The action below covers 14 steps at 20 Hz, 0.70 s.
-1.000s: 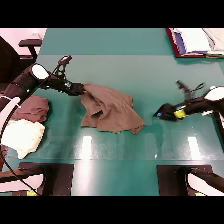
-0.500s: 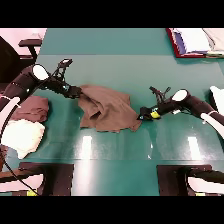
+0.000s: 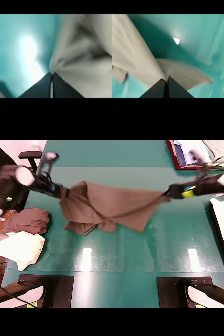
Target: Fold the shirts.
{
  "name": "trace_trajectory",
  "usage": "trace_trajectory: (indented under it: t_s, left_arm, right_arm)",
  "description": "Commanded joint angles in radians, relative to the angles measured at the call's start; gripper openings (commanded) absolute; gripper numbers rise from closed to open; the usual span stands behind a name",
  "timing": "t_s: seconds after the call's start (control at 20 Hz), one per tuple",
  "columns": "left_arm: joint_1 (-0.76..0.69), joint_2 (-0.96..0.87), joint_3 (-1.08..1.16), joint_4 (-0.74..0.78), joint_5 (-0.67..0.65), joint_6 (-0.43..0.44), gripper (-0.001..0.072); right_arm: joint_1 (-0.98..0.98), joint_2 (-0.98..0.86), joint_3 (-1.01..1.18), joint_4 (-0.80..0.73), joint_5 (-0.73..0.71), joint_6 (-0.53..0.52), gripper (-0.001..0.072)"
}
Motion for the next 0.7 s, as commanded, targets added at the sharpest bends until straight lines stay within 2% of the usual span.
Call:
trace_trajectory:
  t_s: [0.0, 0.35, 0.65]
  left_arm:
    - [0.0, 0.137, 0.138, 0.033, 0.027, -0.011, 0.0029]
    - [0.0, 0.407, 0.428, -0.04, 0.025, 0.0, 0.0029]
    - [0.0, 0.453, 0.625, -0.155, -0.079, 0.063, 0.0029]
  right_arm:
    - [-0.087, 0.129, 0.157, -0.046, 0.051, 0.007, 0.0013]
    - [-0.17, 0.286, 0.418, -0.047, 0.108, 0.007, 0.0013]
    - [-0.311, 0.245, 0.661, -0.045, 0.286, 0.011, 0.0013]
